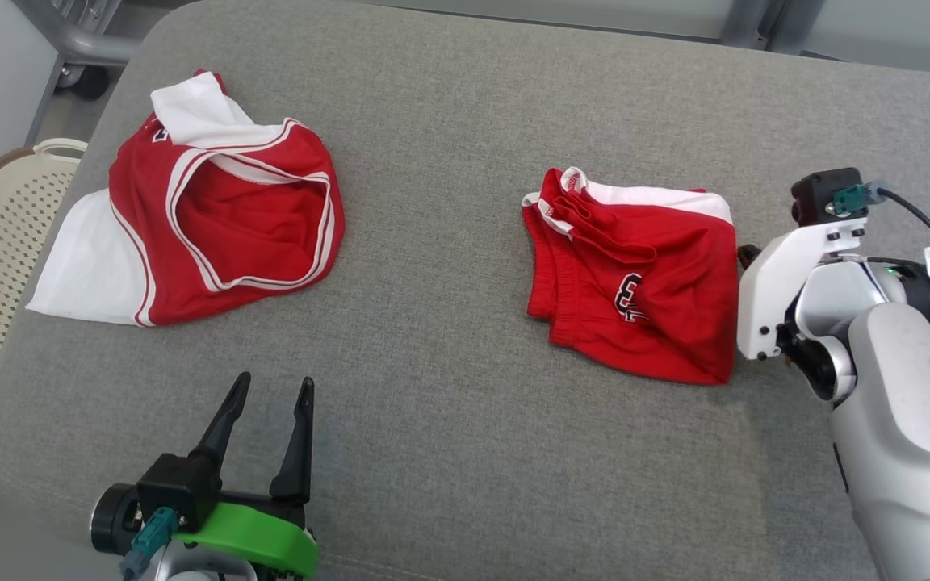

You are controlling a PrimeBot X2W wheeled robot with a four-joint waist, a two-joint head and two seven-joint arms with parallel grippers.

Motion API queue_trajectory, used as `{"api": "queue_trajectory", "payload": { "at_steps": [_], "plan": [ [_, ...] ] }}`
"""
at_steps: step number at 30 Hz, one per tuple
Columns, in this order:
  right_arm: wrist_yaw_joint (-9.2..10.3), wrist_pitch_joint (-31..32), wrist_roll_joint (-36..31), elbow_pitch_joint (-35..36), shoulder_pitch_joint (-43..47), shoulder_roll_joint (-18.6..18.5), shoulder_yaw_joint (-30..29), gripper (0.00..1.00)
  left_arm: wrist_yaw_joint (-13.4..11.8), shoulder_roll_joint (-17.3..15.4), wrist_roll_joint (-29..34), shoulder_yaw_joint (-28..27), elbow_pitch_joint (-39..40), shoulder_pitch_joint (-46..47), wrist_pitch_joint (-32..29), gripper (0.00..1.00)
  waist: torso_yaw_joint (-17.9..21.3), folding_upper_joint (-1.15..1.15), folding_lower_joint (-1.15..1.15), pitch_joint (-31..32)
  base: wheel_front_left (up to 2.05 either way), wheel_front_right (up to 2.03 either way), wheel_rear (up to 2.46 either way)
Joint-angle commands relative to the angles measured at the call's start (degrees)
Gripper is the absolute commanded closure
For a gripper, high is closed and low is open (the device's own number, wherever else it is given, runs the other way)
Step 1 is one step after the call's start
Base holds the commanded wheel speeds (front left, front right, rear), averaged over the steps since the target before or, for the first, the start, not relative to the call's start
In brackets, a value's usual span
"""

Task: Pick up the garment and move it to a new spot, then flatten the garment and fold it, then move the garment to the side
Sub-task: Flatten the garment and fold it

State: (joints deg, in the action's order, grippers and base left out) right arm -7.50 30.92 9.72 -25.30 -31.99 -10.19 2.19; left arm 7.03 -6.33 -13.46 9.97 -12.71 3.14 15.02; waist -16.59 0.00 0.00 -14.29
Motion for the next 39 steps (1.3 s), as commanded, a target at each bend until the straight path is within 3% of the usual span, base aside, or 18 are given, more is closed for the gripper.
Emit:
{"api": "queue_trajectory", "payload": {
  "at_steps": [1,24,39],
  "plan": [
    [0.02,-0.50,0.44,-0.08,-0.39,0.23,0.42,1.00,0.03,-0.40,0.06,0.04,-0.05,0.77,0.19,0.00,-0.25,0.00,0.00,-0.25,0.00,0.00,0.00],
    [0.02,3.25,3.52,4.27,1.42,2.05,13.22,1.00,-0.46,-0.42,-0.72,-0.40,-0.31,-0.18,0.19,0.00,-1.44,0.00,0.00,1.52,0.00,0.00,0.00],
    [0.02,1.25,3.58,-2.59,-2.00,6.57,19.30,1.00,-0.37,0.08,-1.17,-0.10,-0.46,0.09,0.19,0.00,-2.74,0.00,0.00,1.43,0.00,0.00,0.00]
  ]
}}
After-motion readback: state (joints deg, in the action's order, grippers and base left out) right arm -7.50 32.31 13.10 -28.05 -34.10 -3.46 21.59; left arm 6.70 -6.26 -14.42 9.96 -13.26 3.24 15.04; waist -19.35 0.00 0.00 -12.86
